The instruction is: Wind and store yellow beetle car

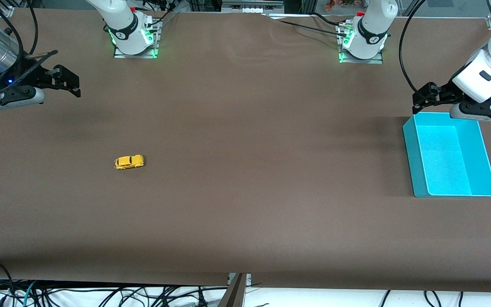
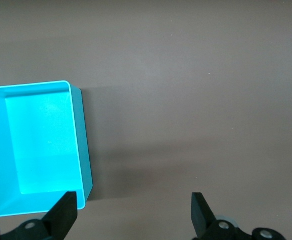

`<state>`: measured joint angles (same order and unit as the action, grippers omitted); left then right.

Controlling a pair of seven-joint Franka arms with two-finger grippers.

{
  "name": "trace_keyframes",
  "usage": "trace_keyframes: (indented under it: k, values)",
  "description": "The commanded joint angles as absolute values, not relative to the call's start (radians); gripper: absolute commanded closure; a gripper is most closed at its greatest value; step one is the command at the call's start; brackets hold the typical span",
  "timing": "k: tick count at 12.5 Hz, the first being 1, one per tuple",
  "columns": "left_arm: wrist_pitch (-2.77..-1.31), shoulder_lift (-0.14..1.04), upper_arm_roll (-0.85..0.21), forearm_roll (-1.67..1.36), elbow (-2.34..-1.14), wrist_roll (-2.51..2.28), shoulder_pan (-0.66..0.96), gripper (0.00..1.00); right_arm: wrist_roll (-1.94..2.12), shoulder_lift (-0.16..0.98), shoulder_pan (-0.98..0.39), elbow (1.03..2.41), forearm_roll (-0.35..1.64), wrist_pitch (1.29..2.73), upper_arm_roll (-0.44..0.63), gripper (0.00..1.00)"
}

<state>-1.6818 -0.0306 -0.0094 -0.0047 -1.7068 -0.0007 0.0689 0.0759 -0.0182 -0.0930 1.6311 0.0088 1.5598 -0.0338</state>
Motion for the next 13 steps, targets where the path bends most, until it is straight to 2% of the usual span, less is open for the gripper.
trace_keyframes:
  k: [1, 13]
  values:
    - [-1.663, -0.025, -0.014, -0.006, -1.69, -0.011, 0.061, 0.0, 0.057, -0.02, -0.089, 1.604, 0.003, 1.535, -0.037, 0.0]
    - [-1.663, -0.025, -0.012, -0.008, -1.69, -0.009, 0.061, 0.0, 0.052, -0.015, -0.089, 1.608, -0.005, 1.54, -0.035, 0.0]
